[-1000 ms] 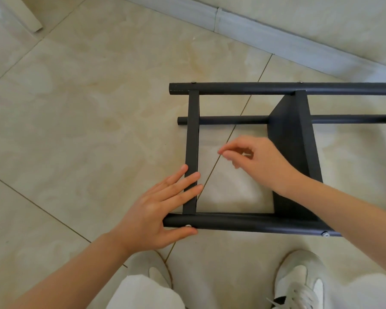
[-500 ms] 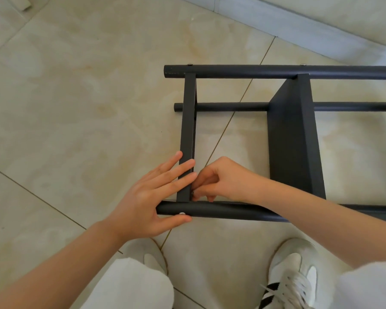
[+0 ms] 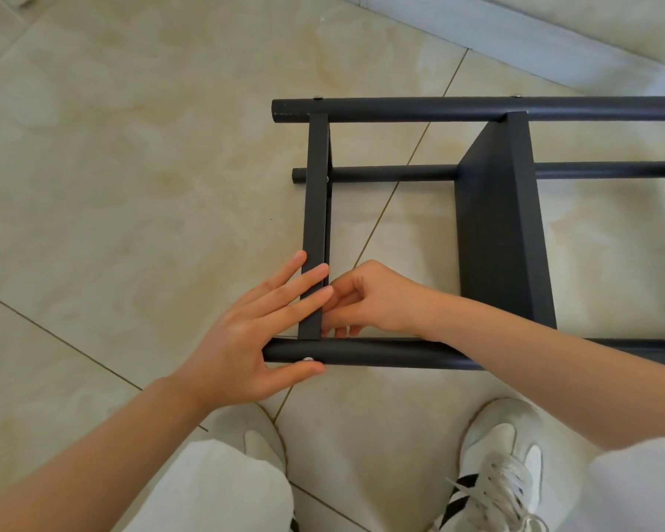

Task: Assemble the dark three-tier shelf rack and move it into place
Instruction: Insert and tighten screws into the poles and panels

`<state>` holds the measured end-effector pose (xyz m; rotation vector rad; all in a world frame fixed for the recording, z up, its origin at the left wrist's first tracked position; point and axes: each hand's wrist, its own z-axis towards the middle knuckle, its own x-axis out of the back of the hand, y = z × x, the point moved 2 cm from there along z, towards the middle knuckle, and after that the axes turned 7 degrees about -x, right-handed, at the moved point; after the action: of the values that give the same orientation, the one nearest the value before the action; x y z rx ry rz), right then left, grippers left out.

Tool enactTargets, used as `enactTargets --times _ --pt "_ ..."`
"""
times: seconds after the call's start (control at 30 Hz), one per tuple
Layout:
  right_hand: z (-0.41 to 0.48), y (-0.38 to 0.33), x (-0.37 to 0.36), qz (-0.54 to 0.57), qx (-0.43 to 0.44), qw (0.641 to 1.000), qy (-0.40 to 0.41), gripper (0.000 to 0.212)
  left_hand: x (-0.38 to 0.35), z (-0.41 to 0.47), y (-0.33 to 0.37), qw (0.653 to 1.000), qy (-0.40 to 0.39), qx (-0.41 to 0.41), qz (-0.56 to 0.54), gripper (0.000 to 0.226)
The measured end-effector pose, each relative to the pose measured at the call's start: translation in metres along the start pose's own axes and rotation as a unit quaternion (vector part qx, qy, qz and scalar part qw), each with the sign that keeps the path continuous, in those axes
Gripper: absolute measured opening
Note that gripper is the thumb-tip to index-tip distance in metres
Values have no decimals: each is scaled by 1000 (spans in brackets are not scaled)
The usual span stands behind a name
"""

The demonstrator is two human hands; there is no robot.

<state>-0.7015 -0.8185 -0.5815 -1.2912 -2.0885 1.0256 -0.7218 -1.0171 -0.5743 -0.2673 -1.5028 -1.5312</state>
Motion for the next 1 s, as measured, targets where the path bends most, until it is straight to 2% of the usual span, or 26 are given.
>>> enactTargets --times 0.17,0.53,0.77,1.0 --pt "3 -3 0 -18 -5 1000 20 8 0 1 1 1000 0 0 -3 70" --pt "3 -4 3 -23 -7 1000 -8 12 0 2 1 1000 0 2 -3 70" --pt "4 -2 4 -16 -14 999 -35 12 -1 2 1 1000 1 -2 -7 71" --pt "9 3 2 32 -87 989 -113 21 0 2 2 1000 1 1 0 70"
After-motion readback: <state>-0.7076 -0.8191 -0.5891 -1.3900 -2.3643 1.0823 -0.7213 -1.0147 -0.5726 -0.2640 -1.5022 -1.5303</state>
